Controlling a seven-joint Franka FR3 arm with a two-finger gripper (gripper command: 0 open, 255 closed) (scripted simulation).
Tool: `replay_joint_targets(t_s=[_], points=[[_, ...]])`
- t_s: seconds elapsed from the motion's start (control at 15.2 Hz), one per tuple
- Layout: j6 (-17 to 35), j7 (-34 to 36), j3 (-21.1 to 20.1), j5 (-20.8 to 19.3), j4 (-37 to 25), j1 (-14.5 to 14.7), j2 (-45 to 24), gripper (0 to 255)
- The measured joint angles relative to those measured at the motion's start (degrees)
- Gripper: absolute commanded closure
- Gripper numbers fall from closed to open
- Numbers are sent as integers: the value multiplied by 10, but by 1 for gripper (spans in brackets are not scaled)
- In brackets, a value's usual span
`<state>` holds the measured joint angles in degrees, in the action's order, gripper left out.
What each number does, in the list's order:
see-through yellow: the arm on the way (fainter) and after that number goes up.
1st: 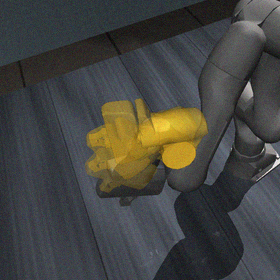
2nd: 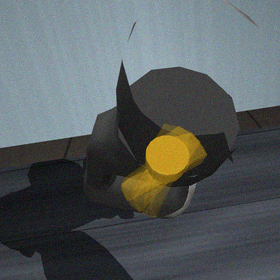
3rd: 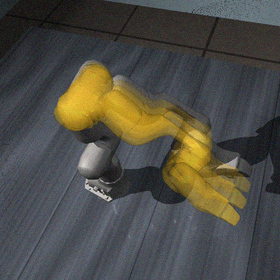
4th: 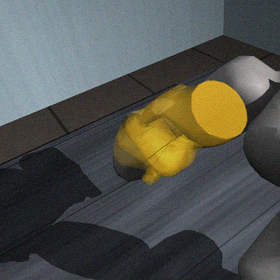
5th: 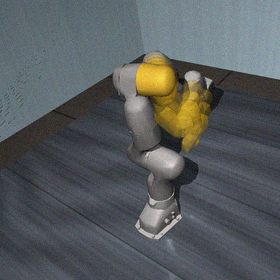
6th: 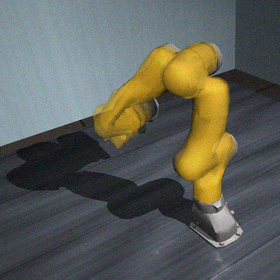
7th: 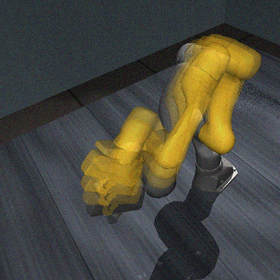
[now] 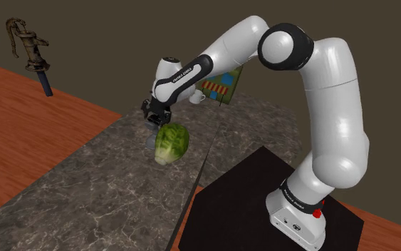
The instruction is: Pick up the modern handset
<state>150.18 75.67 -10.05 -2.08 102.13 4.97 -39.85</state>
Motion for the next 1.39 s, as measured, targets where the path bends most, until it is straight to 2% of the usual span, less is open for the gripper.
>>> replay_joint_targets(t_s=[0.07,0.13,0.79,1.39], points=[[4,1,1,0,1,1,-3,0],[6,1,1,-1,1,1,-5,255],[8,0,1,-1,1,1,-6,255],[-31,1,-5,5,9,-4,40,255]])
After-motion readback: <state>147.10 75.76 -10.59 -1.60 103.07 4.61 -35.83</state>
